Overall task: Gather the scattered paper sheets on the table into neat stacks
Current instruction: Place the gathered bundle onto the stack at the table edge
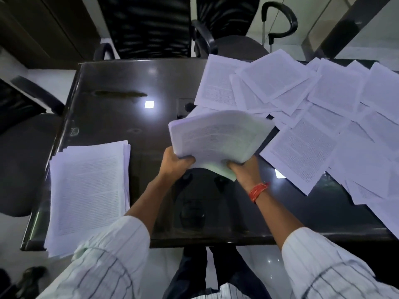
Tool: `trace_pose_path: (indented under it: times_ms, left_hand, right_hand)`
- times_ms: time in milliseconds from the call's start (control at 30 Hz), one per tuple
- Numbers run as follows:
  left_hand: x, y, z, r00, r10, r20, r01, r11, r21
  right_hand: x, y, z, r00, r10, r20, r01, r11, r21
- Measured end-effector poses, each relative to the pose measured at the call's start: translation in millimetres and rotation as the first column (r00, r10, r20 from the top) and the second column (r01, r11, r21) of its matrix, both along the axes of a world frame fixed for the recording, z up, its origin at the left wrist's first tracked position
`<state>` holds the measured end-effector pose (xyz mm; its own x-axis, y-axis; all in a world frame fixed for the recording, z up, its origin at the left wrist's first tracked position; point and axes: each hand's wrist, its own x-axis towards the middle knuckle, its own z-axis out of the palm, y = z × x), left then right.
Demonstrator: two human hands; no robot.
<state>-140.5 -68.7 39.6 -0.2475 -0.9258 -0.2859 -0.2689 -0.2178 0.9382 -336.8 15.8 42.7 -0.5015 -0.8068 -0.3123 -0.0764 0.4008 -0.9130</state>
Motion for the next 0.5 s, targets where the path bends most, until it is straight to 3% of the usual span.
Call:
trace_pose_path:
  times_ms: [133,200,333,500]
  left_hand:
    - [10.1,-6.1,5.4,0.993,0.07,0.099,-0.078,0.993,0.088]
    - [32.7,-8.5,1.9,0.981,0.1,0.165,-0.117,0.988,0.099]
    - [109.1,-4.3,-9.9,0.902,0.212,0.376,-0.264,0.96,0.094]
    - [206.7,10.9,-10.8,0.773,0.362,0.521,-0.428,0.904,0.009]
  right_hand:
    - [22.9,-12.6,-15.2,0.977,-0.165,0.135,0.162,0.986,0.038]
    - [45.8,-20.1,-24.3,0.979,-0.157,0.133,0.146,0.985,0.087]
    - [113.5,-34.8,-42.1,0.989,0.045,0.139,-0.077,0.969,0.236]
    - [208.7,-51.0,-46.2,0.935,0.318,0.156,-0.348,0.906,0.24]
